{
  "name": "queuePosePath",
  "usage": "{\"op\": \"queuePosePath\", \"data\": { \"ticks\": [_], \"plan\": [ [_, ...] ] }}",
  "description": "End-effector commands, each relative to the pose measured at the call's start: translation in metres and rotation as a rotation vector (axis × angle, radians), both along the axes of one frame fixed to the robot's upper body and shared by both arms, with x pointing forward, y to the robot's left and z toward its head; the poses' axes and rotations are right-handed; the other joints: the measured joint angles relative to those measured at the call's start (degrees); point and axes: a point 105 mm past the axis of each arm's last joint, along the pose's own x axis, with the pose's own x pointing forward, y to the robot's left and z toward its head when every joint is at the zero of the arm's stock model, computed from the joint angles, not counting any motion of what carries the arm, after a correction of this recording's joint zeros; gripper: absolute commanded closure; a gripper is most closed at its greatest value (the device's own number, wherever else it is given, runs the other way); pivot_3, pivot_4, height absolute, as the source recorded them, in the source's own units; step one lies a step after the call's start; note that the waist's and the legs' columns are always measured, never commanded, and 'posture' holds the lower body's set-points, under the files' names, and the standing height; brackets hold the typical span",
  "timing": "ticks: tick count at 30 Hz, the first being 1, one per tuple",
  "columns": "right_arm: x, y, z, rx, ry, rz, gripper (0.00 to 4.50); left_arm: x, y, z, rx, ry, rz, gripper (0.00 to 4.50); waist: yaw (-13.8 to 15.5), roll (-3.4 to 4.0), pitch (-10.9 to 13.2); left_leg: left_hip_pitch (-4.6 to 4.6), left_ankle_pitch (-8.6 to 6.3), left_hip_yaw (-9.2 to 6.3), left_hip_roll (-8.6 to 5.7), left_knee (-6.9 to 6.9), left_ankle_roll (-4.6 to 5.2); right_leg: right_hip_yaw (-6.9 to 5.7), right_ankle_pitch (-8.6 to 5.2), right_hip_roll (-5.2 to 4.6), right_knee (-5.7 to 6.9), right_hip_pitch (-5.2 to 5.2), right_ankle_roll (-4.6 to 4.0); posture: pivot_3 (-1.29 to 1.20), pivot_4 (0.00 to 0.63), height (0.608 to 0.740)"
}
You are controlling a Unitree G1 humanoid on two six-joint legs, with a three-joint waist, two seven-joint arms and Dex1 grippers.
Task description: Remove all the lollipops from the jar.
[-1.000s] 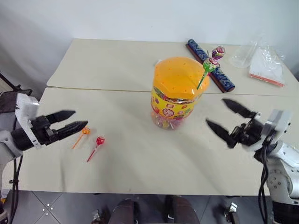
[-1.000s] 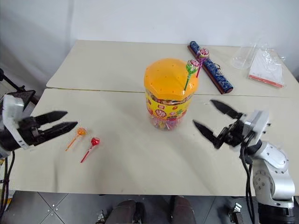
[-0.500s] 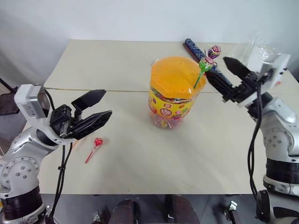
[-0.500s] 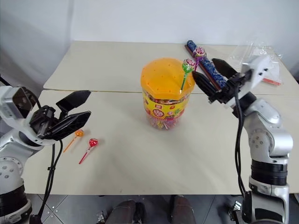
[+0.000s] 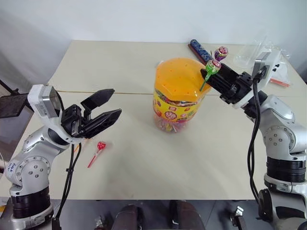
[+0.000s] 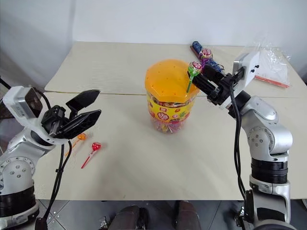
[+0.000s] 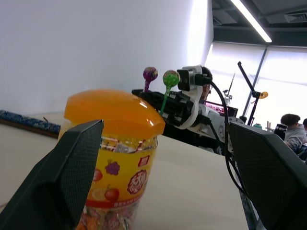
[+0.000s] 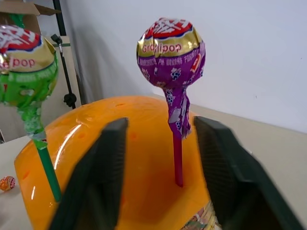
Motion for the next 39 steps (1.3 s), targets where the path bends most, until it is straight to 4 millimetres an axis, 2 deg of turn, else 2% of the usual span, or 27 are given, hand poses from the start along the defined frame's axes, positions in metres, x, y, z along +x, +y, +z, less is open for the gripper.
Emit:
{"op": "queuePosePath", "data": {
  "ticks": [1, 3, 7, 8, 11, 12, 14, 16, 20, 22, 24, 26, 30, 34, 36, 37, 39],
  "plan": [
    [-0.012, -0.006, 0.025, 0.079, -0.086, 0.046, 3.73, -0.002, -0.003, 0.007, -0.026, -0.037, -0.028, 0.12, 0.0, 0.00, 0.0, 0.00, 0.00, 0.00, 0.00, 0.00, 0.00, -0.01, 0.00, 0.01, 0.00, 0.00, 0.00, 0.00, 0.150, 0.740],
    [-0.017, -0.010, 0.032, 0.113, -0.110, 0.071, 4.39, -0.001, -0.005, 0.008, -0.023, -0.048, -0.040, 0.12, 0.0, 0.00, 0.0, 0.00, 0.00, 0.01, 0.00, 0.00, 0.00, -0.01, 0.00, 0.02, 0.00, -0.01, 0.00, 0.00, 0.150, 0.740],
    [-0.029, -0.023, 0.048, 0.197, -0.158, 0.115, 4.45, -0.002, -0.009, 0.014, -0.036, -0.069, -0.091, 0.12, 0.1, 0.01, 0.0, -0.03, 0.00, -0.01, 0.03, -0.01, 0.00, -0.04, 0.00, 0.05, -0.04, -0.01, 0.00, 0.00, 0.150, 0.740],
    [-0.031, -0.031, 0.053, 0.218, -0.162, 0.105, 4.45, -0.002, -0.011, 0.015, -0.035, -0.073, -0.107, 0.12, 0.1, 0.01, 0.0, -0.04, 0.00, -0.01, 0.02, -0.01, 0.00, -0.05, 0.00, 0.04, -0.04, -0.01, 0.00, 0.00, 0.150, 0.740],
    [-0.031, -0.075, 0.062, 0.220, -0.163, -0.056, 4.45, -0.001, -0.022, 0.011, 0.030, -0.094, -0.156, 0.12, 0.5, 0.01, 0.0, -0.04, 0.00, -0.02, -0.01, 0.00, 0.00, -0.04, 0.00, 0.02, -0.05, 0.01, 0.00, 0.00, 0.150, 0.740],
    [-0.030, -0.087, 0.057, 0.156, -0.123, -0.116, 4.45, -0.002, -0.026, 0.008, 0.063, -0.102, -0.174, 0.12, 0.6, 0.02, 0.0, -0.07, 0.01, -0.02, -0.06, 0.01, 0.04, -0.03, 0.00, 0.00, -0.08, 0.01, 0.00, 0.00, 0.150, 0.740],
    [-0.029, -0.101, 0.034, -0.028, -0.011, -0.189, 4.45, -0.003, -0.031, 0.000, 0.147, -0.123, -0.192, 0.12, 1.0, 0.02, 0.0, -0.10, -0.02, -0.01, -0.11, -0.01, 0.10, 0.00, 0.00, -0.02, -0.17, 0.00, 0.01, 0.00, 0.150, 0.740],
    [-0.032, -0.122, -0.014, -0.328, 0.201, -0.293, 4.45, -0.002, -0.037, -0.014, 0.265, -0.159, -0.205, 0.12, 1.2, 0.01, 0.0, -0.12, -0.09, 0.01, -0.07, -0.04, 0.16, -0.05, 0.00, 0.03, -0.30, 0.02, 0.01, 0.00, 0.150, 0.740],
    [-0.044, -0.154, -0.072, -0.572, 0.435, -0.395, 4.45, -0.003, -0.042, -0.028, 0.358, -0.203, -0.243, 0.12, 1.3, 0.06, 0.0, -0.11, -0.11, 0.24, -0.08, -0.10, 0.17, -0.08, 0.02, 0.06, -0.52, 0.02, 0.07, 0.00, 0.150, 0.740],
    [-0.057, -0.165, -0.108, -0.734, 0.514, -0.369, 4.45, -0.003, -0.044, -0.032, 0.369, -0.202, -0.268, 0.12, 1.2, 0.07, 0.0, -0.08, -0.10, 0.36, 0.01, -0.03, 0.18, -0.03, 0.04, 0.05, -0.51, 0.02, 0.09, 0.00, 0.150, 0.740],
    [-0.064, -0.172, -0.130, -0.785, 0.556, -0.355, 4.45, -0.002, -0.045, -0.034, 0.373, -0.201, -0.277, 0.12, 1.1, 0.07, 0.0, -0.01, -0.08, 0.36, 0.04, 0.00, 0.17, -0.02, 0.04, 0.07, -0.50, 0.08, 0.09, 0.00, 0.150, 0.740],
    [-0.066, -0.176, -0.141, -0.746, 0.596, -0.360, 4.45, -0.002, -0.045, -0.036, 0.386, -0.208, -0.274, 0.12, 0.9, 0.09, 0.0, 0.08, -0.08, 0.42, 0.05, 0.03, 0.17, 0.07, 0.04, 0.04, -0.52, 0.12, 0.09, 0.00, 0.150, 0.740],
    [-0.074, -0.175, -0.159, -0.777, 0.639, -0.305, 3.41, -0.004, -0.039, -0.038, 0.382, -0.201, -0.251, 0.12, 0.6, 0.11, 0.0, 0.10, -0.08, 0.39, 0.08, 0.04, 0.15, 0.08, 0.04, 0.03, -0.36, 0.10, 0.08, 0.00, 0.150, 0.740],
    [-0.070, -0.171, -0.152, -0.730, 0.557, -0.288, 2.05, -0.003, -0.032, -0.039, 0.365, -0.178, -0.209, 0.12, 0.4, 0.12, 0.0, 0.07, -0.11, 0.31, 0.12, 0.01, 0.10, -0.01, 0.04, 0.06, -0.38, 0.09, 0.08, 0.00, 0.150, 0.740],
    [-0.071, -0.158, -0.139, -0.672, 0.475, -0.223, 1.37, -0.002, -0.029, -0.035, 0.324, -0.164, -0.179, 0.12, 0.4, 0.12, 0.0, 0.06, -0.11, 0.28, 0.12, 0.02, 0.10, -0.04, 0.04, 0.05, -0.38, 0.10, 0.08, 0.00, 0.150, 0.740],
    [-0.072, -0.133, -0.115, -0.565, 0.343, -0.115, 1.07, 0.000, -0.025, -0.032, 0.278, -0.145, -0.154, 0.12, 0.4, 0.12, 0.0, 0.06, -0.11, 0.28, 0.12, 0.03, 0.11, -0.04, 0.04, 0.05, -0.38, 0.11, 0.08, 0.00, 0.150, 0.740],
    [-0.078, -0.105, -0.084, -0.457, 0.172, -0.004, 0.44, 0.001, -0.018, -0.027, 0.210, -0.115, -0.123, 0.12, 0.1, 0.16, 0.0, 0.09, -0.11, 0.23, 0.14, 0.06, 0.10, -0.01, 0.04, 0.06, -0.36, 0.14, 0.08, 0.00, 0.150, 0.740]
  ]
}}
